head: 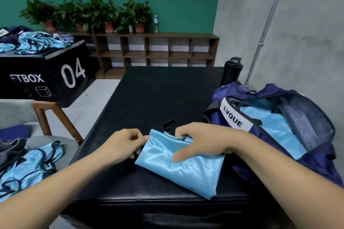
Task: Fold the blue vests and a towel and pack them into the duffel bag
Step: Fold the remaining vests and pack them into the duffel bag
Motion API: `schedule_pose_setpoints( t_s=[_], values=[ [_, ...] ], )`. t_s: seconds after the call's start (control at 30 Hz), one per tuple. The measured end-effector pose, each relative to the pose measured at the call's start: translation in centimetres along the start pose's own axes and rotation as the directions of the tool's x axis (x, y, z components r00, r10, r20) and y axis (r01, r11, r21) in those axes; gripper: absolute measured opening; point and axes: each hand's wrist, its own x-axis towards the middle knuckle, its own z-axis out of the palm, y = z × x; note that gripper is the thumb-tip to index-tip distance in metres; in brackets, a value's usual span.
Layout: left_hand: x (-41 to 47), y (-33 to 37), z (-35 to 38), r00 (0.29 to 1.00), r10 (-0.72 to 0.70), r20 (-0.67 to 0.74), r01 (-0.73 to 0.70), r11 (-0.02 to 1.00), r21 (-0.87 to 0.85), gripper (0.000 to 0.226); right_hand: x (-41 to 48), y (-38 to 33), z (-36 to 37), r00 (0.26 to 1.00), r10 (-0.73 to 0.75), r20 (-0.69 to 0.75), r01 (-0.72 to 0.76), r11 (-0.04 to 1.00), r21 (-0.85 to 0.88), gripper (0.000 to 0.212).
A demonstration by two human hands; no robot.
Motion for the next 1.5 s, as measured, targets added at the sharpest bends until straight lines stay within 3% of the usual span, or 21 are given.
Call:
schedule_pose_setpoints(
  t_s=[0.13, 0.33, 0.53, 0.67, 0.77, 0.83, 0.9, 1.0, 1.13, 1.33, 1.5],
  values=[
    [-0.1, 3.2, 1.3, 0.996, 0.084, 0.029, -0.084, 0.996, 0.005, 0.027, -5.0, 0.8, -5.0, 0.992, 0.02, -0.123, -0.022, 1.0, -0.013, 0.052],
    [1.0, 9.3, 4.0, 0.972, 0.233, 0.041, -0.232, 0.972, -0.033, 0.021, -12.5, 4.0, -13.9, 0.961, 0.151, -0.23, -0.172, 0.982, -0.076, 0.039],
    [1.7, 16.6, 7.6, 0.889, 0.455, 0.046, -0.45, 0.889, -0.08, 0.01, -13.8, 10.8, -17.9, 0.917, 0.253, -0.308, -0.316, 0.932, -0.175, 0.048],
    [2.4, 20.1, 10.1, 0.734, 0.679, 0.025, -0.678, 0.734, -0.034, 0.014, -13.1, 14.5, -17.6, 0.931, 0.269, -0.246, -0.32, 0.926, -0.199, 0.049],
    [3.1, 22.1, 11.4, 0.564, 0.822, 0.08, -0.825, 0.555, 0.11, 0.019, -12.5, 16.2, -16.9, 0.947, 0.26, -0.187, -0.29, 0.944, -0.156, 0.046],
    [3.7, 23.0, 12.2, 0.49, 0.856, 0.164, -0.858, 0.441, 0.263, 0.02, -12.2, 16.9, -16.5, 0.954, 0.26, -0.149, -0.278, 0.953, -0.118, 0.042],
    [4.2, 23.5, 13.0, 0.468, 0.843, 0.265, -0.847, 0.343, 0.405, 0.02, -12.0, 17.4, -16.3, 0.959, 0.262, -0.109, -0.273, 0.957, -0.099, 0.041],
    [4.9, 23.5, 13.9, 0.474, 0.812, 0.339, -0.827, 0.278, 0.489, 0.025, -11.5, 17.9, -16.2, 0.961, 0.267, -0.072, -0.272, 0.959, -0.075, 0.039],
    [5.2, 23.8, 13.5, 0.451, 0.822, 0.347, -0.851, 0.28, 0.444, 0.012, -11.0, 17.6, -16.0, 0.959, 0.282, 0.016, -0.282, 0.959, -0.01, 0.033],
    [4.7, 25.4, 10.5, 0.427, 0.837, 0.343, -0.896, 0.341, 0.283, 0.008, -9.9, 18.2, -14.4, 0.919, 0.302, 0.253, -0.329, 0.941, 0.073, 0.047],
    [4.5, 25.7, 10.9, 0.499, 0.737, 0.456, -0.866, 0.445, 0.228, 0.005, -9.9, 18.4, -12.1, 0.897, 0.263, 0.356, -0.312, 0.946, 0.087, 0.051]
  ],
)
